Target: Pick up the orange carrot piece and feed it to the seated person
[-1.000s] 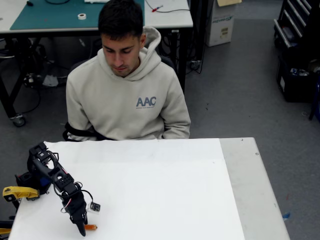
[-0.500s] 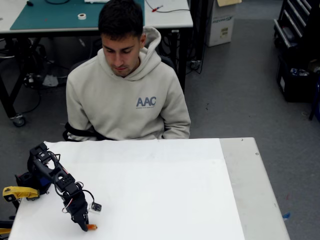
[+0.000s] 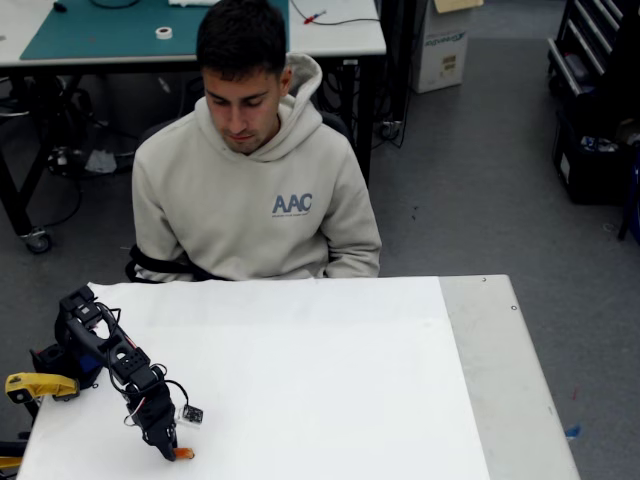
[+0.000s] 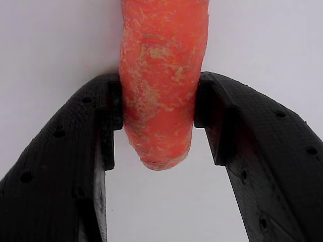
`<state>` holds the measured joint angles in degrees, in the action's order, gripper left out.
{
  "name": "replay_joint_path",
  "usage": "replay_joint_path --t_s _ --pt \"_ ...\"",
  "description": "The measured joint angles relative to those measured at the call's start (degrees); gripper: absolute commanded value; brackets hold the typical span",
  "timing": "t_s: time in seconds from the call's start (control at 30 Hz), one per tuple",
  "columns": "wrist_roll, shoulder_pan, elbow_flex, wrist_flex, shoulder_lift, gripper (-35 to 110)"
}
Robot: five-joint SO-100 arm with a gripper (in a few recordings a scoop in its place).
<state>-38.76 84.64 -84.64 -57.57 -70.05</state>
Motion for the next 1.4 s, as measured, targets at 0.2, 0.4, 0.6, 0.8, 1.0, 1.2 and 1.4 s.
replay_joint_path --t_s 0.2,0.4,0.6,0.8,1.0,1.2,1.4 --pt "0.4 -4.2 0.0 -0.2 0.1 -2" --pt "0.6 -14.0 0.0 -0.2 0.1 -2" --pt "0.6 -24.2 0.0 -0.1 0.1 -2" --pt "0.6 -36.7 1.8 -0.2 -1.8 -2" --pt "0.6 -47.3 7.9 -0.2 -9.5 -2" --pt "0.0 -55.7 17.9 -0.2 -12.9 -2" --pt "0.0 -62.8 31.4 -0.2 -13.2 -2"
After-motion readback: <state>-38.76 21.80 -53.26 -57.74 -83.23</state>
